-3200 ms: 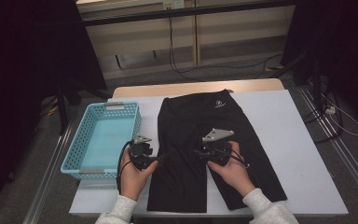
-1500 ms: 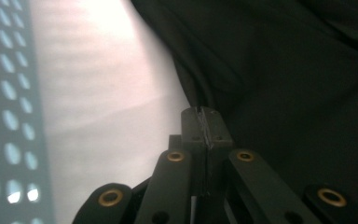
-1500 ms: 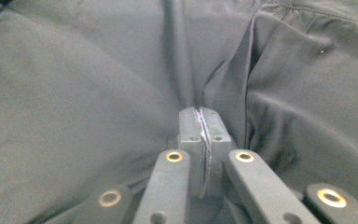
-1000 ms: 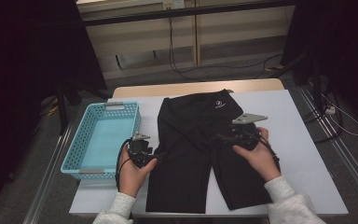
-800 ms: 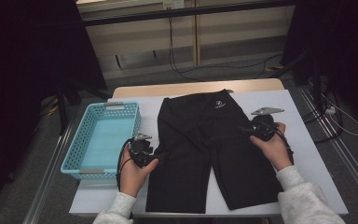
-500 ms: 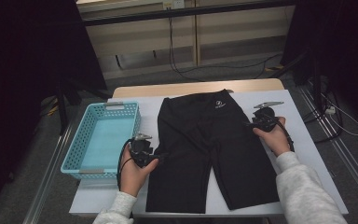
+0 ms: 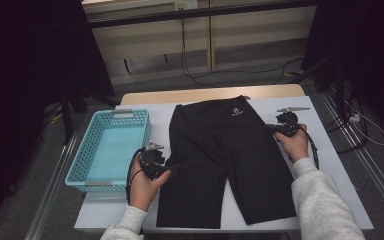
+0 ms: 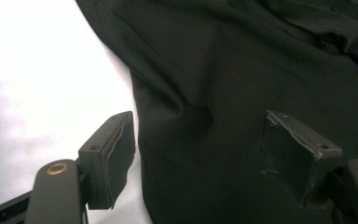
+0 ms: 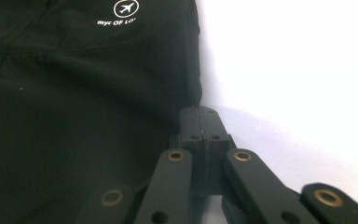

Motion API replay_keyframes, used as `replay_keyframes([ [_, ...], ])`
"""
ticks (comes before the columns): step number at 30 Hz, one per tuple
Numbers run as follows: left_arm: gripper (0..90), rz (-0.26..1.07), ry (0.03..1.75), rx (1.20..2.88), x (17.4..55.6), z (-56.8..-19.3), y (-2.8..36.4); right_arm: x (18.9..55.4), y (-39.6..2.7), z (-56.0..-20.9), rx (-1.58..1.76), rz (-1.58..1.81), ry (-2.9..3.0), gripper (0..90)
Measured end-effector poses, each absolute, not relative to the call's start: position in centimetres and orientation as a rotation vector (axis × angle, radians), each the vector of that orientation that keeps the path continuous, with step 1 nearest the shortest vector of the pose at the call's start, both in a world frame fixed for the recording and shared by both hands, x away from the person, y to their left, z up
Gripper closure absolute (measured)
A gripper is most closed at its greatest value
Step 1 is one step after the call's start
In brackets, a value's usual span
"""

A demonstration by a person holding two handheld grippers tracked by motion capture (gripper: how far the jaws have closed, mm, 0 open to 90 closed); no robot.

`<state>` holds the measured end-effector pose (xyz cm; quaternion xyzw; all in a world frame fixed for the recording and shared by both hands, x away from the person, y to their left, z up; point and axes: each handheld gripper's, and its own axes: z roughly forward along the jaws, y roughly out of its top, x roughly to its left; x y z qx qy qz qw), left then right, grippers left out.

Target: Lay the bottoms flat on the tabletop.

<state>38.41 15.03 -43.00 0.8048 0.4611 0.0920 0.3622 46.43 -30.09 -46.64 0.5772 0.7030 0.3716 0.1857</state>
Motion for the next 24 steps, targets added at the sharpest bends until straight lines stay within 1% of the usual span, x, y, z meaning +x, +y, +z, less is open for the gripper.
replay_keyframes([
  [14, 25.9, 0.223, 1.181, 2.088, 38.6, -43.2, 14.7, 43.1, -33.8, -46.6, 1.714, 1.044, 1.892, 90.0],
  [19, 25.8, 0.236, 1.184, 2.073, 39.0, -43.1, 14.6, 41.9, -34.8, -46.6, 1.726, 1.032, 1.866, 90.0],
  [20, 27.1, 0.240, 1.191, 2.061, 39.2, -43.1, 14.5, 41.7, -34.8, -46.6, 1.724, 1.026, 1.866, 87.2],
  [24, 30.0, 0.238, 1.208, 2.033, 40.3, -43.0, 14.4, 41.2, -34.6, -46.4, 1.701, 1.018, 1.871, 65.2],
])
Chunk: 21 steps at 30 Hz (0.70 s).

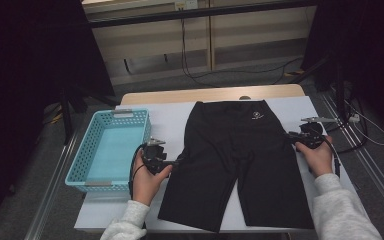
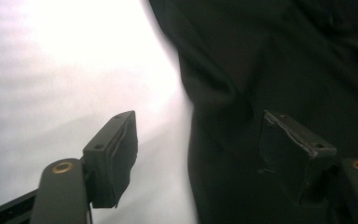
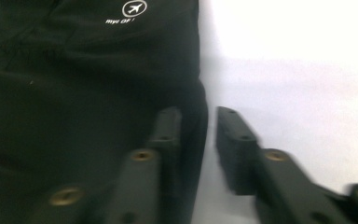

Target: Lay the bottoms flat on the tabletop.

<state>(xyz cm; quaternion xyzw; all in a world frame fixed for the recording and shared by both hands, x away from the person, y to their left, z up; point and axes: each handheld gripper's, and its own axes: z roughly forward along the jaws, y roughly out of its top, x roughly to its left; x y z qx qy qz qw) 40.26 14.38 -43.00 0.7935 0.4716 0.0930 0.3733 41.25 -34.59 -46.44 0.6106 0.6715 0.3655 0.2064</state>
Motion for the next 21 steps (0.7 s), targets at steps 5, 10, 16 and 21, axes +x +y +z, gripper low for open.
replay_keyframes([
  [5, 32.3, 0.207, 1.213, 2.039, 41.4, -43.5, 14.0, 38.9, -34.7, -46.0, 1.701, 0.989, 1.904, 54.7],
  [10, 31.4, 0.203, 1.202, 2.045, 41.6, -43.6, 13.9, 35.5, -34.6, -45.6, 1.684, 0.982, 1.944, 53.7],
  [16, 31.1, 0.216, 1.187, 2.047, 41.4, -43.4, 13.8, 31.8, -33.4, -45.4, 1.658, 0.975, 2.023, 66.8],
  [21, 33.2, 0.216, 1.203, 2.044, 41.6, -43.6, 14.0, 29.6, -32.8, -45.3, 1.631, 0.976, 2.079, 89.4],
])
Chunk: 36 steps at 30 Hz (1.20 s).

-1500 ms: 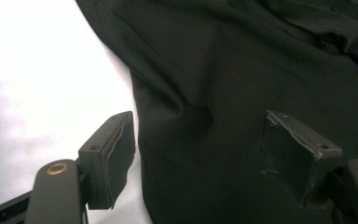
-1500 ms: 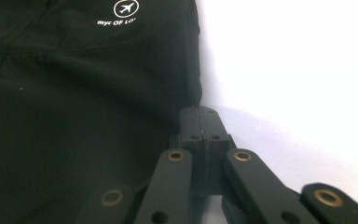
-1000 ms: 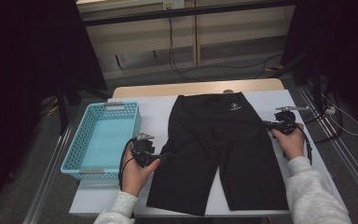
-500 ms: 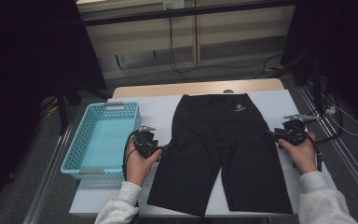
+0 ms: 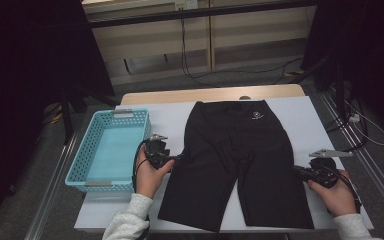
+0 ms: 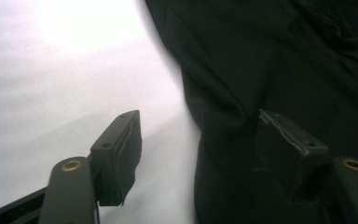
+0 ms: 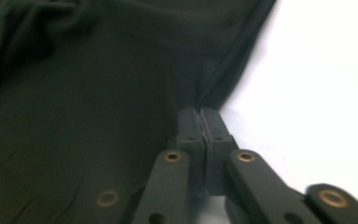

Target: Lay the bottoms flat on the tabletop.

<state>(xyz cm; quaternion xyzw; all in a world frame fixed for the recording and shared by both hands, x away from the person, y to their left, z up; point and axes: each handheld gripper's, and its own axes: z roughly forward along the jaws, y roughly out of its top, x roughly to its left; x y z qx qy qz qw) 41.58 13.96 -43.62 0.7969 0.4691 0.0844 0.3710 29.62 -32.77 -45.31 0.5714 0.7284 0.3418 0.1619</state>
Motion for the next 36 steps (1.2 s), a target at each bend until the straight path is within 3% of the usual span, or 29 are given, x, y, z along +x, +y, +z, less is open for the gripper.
replay_keyframes([
  [8, 36.0, 0.227, 1.216, 2.026, 42.5, -43.6, 13.8, 28.7, -34.1, -45.1, 1.644, 0.982, 2.095, 89.1],
  [10, 40.6, 0.213, 1.220, 2.025, 43.1, -43.7, 13.6, 28.8, -34.1, -45.2, 1.635, 0.989, 2.082, 78.9],
  [11, 41.0, 0.213, 1.220, 2.025, 43.1, -43.7, 13.6, 28.8, -34.1, -45.2, 1.635, 0.989, 2.082, 78.9],
  [13, 41.6, 0.209, 1.224, 2.026, 44.1, -43.9, 13.0, 29.0, -33.9, -45.3, 1.617, 1.004, 2.069, 62.0],
  [20, 48.9, 0.222, 1.237, 2.040, 46.2, -45.1, 12.2, 29.2, -33.7, -45.4, 1.618, 1.017, 2.062, 54.3],
  [22, 57.1, 0.235, 1.240, 2.047, 46.5, -45.1, 12.0, 29.3, -33.6, -45.4, 1.610, 1.013, 2.066, 52.4],
  [30, 73.4, 0.178, 1.203, 2.038, 46.3, -45.4, 10.6, 29.4, -33.3, -45.5, 1.600, 1.004, 2.068, 48.8],
  [34, 88.4, 0.163, 1.203, 2.047, 46.3, -45.4, 10.4, 29.4, -33.3, -45.5, 1.599, 1.003, 2.070, 47.8],
  [36, 90.0, 0.154, 1.205, 2.055, 46.4, -45.2, 10.4, 29.4, -33.3, -45.5, 1.602, 1.008, 2.069, 47.6],
])
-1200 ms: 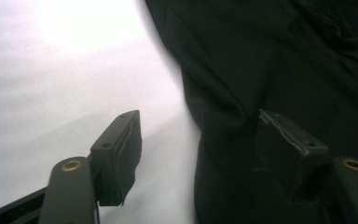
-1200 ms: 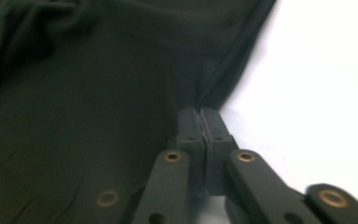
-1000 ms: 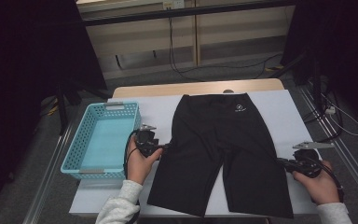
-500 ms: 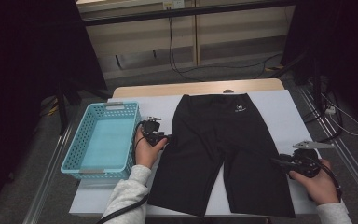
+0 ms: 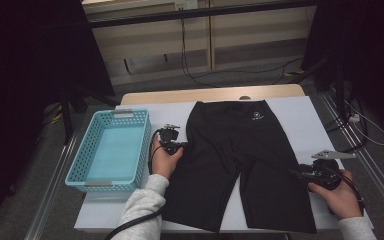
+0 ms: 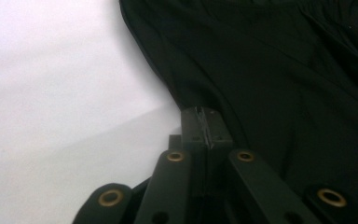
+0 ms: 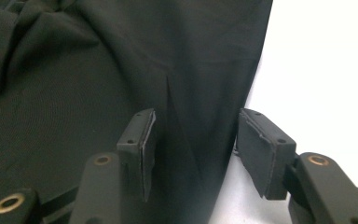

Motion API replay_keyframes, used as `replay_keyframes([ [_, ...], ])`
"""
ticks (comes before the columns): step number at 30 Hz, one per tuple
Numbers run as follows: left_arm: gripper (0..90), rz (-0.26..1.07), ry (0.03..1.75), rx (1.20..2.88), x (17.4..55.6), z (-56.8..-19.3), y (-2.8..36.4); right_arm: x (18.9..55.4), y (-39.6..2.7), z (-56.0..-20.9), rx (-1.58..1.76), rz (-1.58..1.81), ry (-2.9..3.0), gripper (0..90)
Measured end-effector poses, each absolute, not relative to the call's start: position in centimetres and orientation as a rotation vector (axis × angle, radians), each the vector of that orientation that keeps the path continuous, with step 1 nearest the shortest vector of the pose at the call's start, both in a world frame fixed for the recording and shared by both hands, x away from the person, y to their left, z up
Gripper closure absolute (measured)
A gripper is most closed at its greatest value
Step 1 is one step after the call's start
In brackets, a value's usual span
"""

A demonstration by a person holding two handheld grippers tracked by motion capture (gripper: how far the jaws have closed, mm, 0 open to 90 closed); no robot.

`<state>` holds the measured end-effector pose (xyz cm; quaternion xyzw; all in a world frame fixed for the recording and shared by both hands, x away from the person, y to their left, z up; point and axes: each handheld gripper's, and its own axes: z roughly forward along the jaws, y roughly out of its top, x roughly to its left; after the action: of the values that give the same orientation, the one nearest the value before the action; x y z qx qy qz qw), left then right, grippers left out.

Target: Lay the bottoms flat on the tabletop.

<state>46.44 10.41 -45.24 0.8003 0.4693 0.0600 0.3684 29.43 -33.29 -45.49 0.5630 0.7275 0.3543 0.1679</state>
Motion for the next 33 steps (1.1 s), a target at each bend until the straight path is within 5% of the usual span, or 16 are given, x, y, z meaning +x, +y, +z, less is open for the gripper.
replay_keyframes([
  [12, 88.6, 0.234, 1.286, 1.963, 46.7, -44.3, 12.9, 29.5, -33.4, -45.6, 1.587, 1.022, 2.076, 46.3],
  [17, 61.2, 0.243, 1.313, 1.955, 46.4, -44.3, 13.2, 29.5, -33.4, -45.6, 1.581, 1.024, 2.078, 46.0],
  [21, 52.4, 0.226, 1.297, 1.964, 45.4, -43.8, 13.2, 29.5, -33.4, -45.6, 1.583, 1.024, 2.078, 45.8],
  [23, 38.5, 0.245, 1.256, 2.016, 44.1, -43.6, 13.1, 29.5, -33.3, -45.6, 1.572, 1.020, 2.086, 42.5],
  [33, 23.0, 0.202, 1.194, 2.103, 40.9, -44.1, 14.0, 29.6, -32.5, -44.2, 1.494, 1.112, 1.993, 24.6],
])
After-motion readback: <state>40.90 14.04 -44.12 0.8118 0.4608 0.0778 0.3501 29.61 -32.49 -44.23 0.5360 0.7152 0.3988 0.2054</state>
